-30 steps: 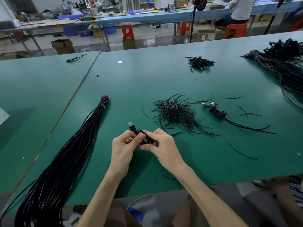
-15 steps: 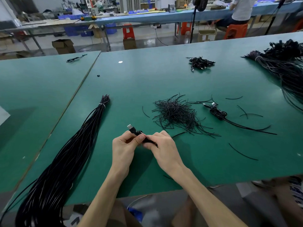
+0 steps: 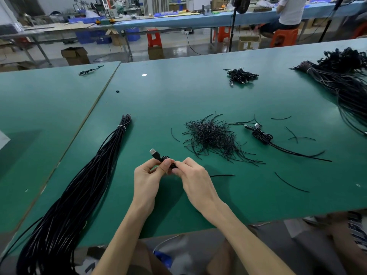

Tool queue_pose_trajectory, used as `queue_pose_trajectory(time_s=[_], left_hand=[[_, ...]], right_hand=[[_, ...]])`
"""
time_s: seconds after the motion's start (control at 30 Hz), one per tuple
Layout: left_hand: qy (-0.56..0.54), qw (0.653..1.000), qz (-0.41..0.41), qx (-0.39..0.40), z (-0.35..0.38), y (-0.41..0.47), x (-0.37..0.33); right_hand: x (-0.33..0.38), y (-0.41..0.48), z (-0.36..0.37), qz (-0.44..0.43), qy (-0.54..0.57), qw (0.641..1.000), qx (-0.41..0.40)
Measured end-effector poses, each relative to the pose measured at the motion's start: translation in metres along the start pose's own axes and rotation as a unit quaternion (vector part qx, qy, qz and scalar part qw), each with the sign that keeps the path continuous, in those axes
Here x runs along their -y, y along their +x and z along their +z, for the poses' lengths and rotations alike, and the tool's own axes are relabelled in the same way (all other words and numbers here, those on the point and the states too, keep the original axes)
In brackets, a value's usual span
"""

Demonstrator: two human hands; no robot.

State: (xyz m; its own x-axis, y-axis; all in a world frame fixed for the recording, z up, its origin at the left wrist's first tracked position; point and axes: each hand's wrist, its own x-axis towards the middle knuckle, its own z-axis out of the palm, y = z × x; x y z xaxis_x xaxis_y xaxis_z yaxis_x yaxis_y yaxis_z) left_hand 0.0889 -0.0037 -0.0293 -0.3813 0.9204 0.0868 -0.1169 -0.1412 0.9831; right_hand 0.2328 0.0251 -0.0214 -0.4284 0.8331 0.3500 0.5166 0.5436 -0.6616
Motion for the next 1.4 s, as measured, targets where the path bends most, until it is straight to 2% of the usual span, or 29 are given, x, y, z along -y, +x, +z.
queue_pose_trajectory(time_s=[0.37, 0.7, 0.9, 1.07, 1.33, 1.4], left_hand=[[0.026, 1.0, 0.001, -0.003, 0.001, -0.001, 0.001], [0.139, 0.99, 0.017, -0.025, 0.007, 0.0, 0.004], [0.123, 0.992, 0.019, 0.022, 0.002, 0.001, 0.001], [0.097, 0.994, 0.039, 0.02, -0.001, 0.002, 0.003], [0.057, 0.994, 0.045, 0.079, -0.003, 0.002, 0.003], [0.064, 0.994, 0.048, 0.073, -0.002, 0.002, 0.004]], right_hand=[[0.005, -0.002, -0.003, -0.021, -0.021, 0.999, -0.042], [0.003, -0.004, 0.001, -0.005, -0.081, 0.996, -0.036], [0.003, -0.004, 0.001, -0.018, -0.082, 0.996, -0.04], [0.001, -0.003, 0.003, -0.01, -0.046, 0.998, -0.042], [-0.01, 0.002, -0.002, 0.0, 0.041, 0.999, -0.019], [-0.011, 0.002, -0.001, 0.002, 0.046, 0.999, -0.018]])
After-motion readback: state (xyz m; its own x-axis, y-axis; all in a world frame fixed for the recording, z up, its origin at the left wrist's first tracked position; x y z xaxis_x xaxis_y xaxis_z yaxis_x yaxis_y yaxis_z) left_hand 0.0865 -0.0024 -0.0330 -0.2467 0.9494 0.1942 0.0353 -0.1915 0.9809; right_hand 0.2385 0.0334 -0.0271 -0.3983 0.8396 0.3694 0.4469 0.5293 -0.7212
